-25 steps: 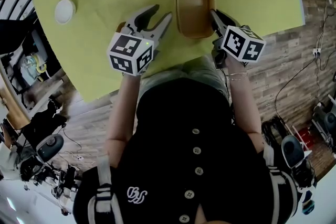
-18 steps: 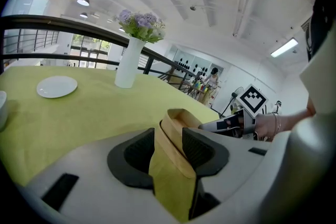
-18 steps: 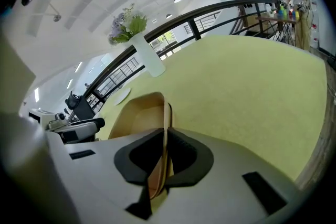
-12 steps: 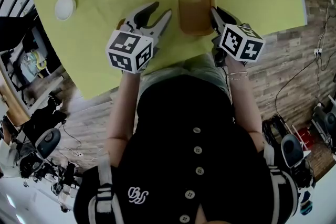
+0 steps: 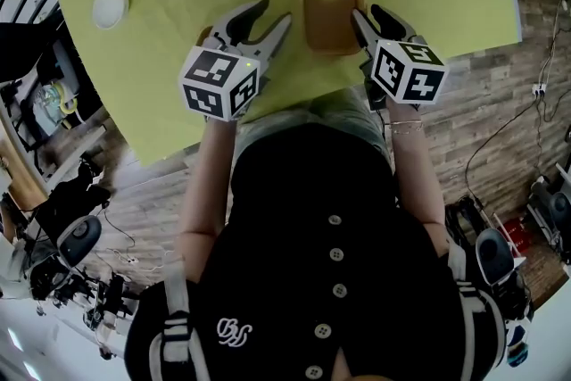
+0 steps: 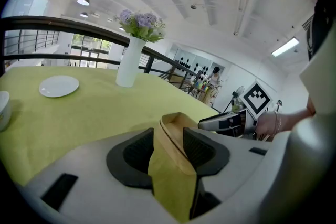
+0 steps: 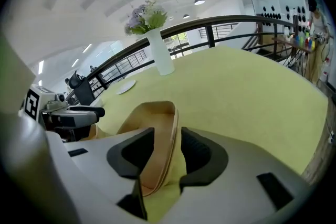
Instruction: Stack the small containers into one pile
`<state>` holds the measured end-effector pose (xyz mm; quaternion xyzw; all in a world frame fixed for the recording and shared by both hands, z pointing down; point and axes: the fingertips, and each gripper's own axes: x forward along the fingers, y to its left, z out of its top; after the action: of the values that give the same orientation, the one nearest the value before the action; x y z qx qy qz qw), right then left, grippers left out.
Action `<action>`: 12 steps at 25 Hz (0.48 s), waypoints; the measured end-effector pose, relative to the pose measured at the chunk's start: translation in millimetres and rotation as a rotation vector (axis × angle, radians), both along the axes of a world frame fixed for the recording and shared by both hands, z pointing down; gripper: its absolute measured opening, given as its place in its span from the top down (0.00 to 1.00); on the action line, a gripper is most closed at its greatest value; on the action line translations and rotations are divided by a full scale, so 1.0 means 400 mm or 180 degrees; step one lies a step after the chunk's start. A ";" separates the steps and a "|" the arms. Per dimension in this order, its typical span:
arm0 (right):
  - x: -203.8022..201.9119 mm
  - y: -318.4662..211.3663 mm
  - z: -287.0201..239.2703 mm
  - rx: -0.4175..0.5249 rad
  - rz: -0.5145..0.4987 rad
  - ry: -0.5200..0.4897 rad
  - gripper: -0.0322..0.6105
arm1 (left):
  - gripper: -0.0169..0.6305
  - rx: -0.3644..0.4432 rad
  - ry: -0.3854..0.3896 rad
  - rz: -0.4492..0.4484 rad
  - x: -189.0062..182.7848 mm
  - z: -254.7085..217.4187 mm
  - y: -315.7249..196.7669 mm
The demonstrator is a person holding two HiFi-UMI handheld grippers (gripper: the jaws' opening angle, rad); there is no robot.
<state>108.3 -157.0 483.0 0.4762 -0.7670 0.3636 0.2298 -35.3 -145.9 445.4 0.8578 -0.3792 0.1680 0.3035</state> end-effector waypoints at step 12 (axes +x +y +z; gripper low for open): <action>-0.072 -0.036 -0.047 0.0161 -0.0307 -0.0162 0.70 | 0.67 0.0102 -0.0062 -0.0212 -0.068 -0.026 -0.001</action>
<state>79.3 -171.3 464.2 0.4349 -0.8036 0.3445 0.2154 -62.5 -146.3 435.2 0.8478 -0.4131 0.1600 0.2915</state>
